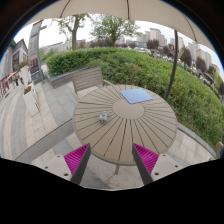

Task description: Arrange mouse

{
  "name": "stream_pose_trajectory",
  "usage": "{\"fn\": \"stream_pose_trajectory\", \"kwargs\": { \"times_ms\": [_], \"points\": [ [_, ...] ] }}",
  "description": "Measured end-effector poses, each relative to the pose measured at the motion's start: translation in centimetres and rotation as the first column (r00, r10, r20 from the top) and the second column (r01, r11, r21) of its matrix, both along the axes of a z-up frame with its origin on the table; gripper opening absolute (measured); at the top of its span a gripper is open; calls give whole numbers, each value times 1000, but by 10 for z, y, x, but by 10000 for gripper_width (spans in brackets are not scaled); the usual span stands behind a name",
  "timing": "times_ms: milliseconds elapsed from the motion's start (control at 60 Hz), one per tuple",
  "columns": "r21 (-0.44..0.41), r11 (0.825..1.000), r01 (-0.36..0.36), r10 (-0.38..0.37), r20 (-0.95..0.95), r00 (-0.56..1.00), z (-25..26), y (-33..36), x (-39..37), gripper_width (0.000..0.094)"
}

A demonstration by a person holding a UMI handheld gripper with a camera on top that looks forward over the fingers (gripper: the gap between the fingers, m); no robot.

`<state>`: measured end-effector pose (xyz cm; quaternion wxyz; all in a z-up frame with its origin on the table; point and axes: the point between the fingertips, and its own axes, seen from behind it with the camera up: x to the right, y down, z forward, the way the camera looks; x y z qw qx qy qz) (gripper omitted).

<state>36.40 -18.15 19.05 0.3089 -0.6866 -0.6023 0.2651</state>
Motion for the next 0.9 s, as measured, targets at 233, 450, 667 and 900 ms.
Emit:
{"fn": "stream_pose_trajectory", "kwargs": {
  "times_ms": [233,450,667,900],
  "points": [
    [31,999,-8,9,-42,999,-24,-25,-45,852],
    [10,1000,7,-7,-63,998,-60,-40,-96,854],
    [17,999,27,-25,-85,996,-98,-47,-153,856],
    [36,998,48,-45,-74,996,-146,-38,-215,854]
  ]
}}
